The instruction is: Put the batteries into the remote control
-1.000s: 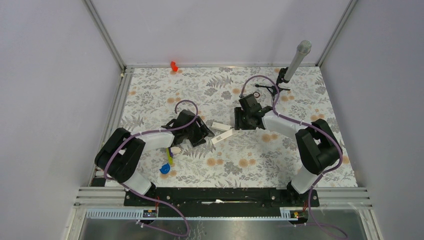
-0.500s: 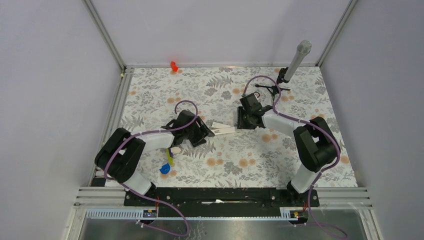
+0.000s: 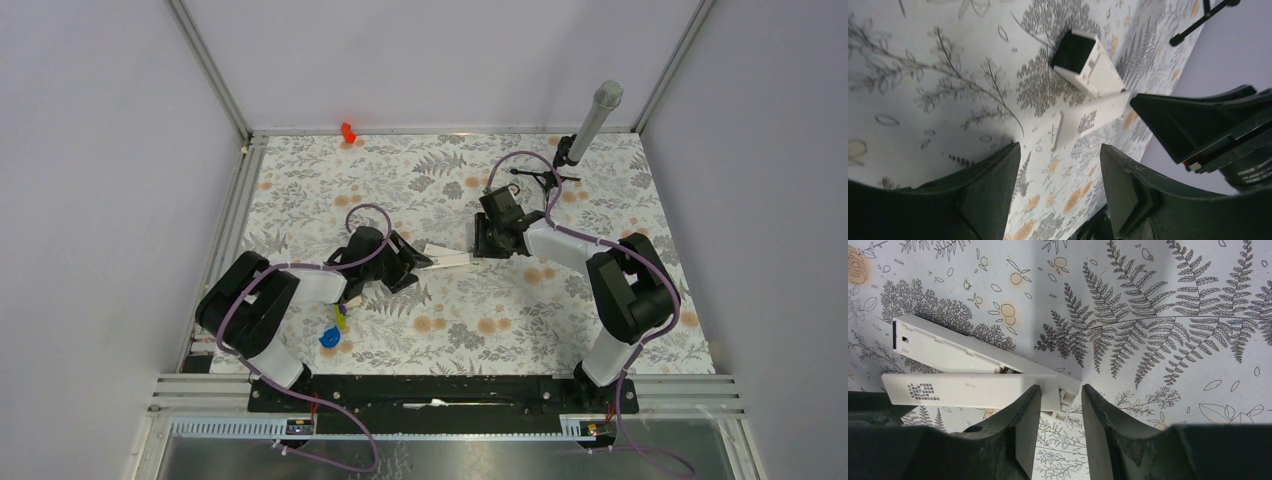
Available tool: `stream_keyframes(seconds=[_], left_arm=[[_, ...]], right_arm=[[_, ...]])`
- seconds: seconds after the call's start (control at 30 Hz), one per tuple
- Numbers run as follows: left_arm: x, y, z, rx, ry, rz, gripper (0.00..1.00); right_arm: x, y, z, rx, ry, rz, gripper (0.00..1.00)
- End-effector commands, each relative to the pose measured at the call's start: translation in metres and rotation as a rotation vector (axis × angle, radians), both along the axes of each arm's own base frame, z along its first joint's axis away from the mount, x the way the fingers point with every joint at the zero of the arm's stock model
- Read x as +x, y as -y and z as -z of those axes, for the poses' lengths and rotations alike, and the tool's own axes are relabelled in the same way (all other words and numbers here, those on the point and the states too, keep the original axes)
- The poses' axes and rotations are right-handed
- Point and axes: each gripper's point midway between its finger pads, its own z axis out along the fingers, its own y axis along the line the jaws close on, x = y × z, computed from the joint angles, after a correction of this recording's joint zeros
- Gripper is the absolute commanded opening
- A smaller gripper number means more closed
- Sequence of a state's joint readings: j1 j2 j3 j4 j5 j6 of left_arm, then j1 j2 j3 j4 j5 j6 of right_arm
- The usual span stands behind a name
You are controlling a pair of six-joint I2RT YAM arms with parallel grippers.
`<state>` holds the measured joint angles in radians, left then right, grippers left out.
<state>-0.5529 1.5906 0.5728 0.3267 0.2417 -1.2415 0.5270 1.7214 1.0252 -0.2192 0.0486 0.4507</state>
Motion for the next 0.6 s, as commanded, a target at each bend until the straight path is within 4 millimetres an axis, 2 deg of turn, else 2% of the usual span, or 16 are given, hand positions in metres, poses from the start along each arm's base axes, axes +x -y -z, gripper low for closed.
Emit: stream_keyframes(seconds=[0.0,0.23,0.43,0.57], left_arm=[[0.025,0.008,-0.021,-0.141,0.099,-0.039,0.66],[0.035,0.013,-0.027,-0.152,0.138,-0.025,0.48],[0.029,0.019,-0.032,-0.184,0.141,0.019,0.34],[0.025,0.024,-0.038,-0.216,0.145,0.052,0.19]], right_arm=[[-0.005,0.005,0.011,-0.024,-0.040,0.001,0.43],[-0.006,0.003,0.010,-0.014,-0.038,-0.007,0.42],[-0.007,0.000,0.009,0.003,-0.043,-0.010,0.42],[-0.006,-0.001,0.007,0.010,-0.040,-0.010,0.42]])
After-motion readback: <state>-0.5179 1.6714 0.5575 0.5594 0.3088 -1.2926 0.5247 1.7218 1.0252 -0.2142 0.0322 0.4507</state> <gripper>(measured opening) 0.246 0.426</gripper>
